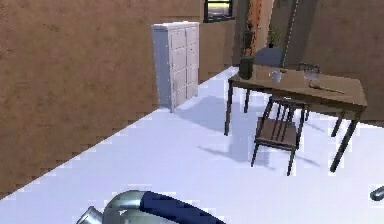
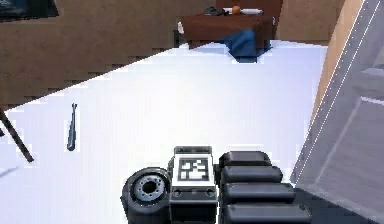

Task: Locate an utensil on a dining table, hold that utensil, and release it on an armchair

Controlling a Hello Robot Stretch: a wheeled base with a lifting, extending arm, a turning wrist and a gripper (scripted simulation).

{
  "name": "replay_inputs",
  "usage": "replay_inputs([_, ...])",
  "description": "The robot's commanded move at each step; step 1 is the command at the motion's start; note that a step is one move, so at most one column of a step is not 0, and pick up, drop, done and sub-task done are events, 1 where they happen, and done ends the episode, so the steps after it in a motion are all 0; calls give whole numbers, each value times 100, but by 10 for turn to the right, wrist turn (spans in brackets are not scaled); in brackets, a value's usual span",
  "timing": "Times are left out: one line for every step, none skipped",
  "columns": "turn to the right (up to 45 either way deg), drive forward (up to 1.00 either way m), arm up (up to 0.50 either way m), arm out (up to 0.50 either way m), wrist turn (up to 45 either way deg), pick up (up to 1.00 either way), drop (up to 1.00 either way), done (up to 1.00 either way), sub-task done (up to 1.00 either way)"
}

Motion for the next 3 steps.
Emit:
replay_inputs([300,0,0,0,0,0,0,0,0])
replay_inputs([0,5,0,0,0,0,0,0,0])
replay_inputs([-300,0,0,0,0,0,0,0,0])
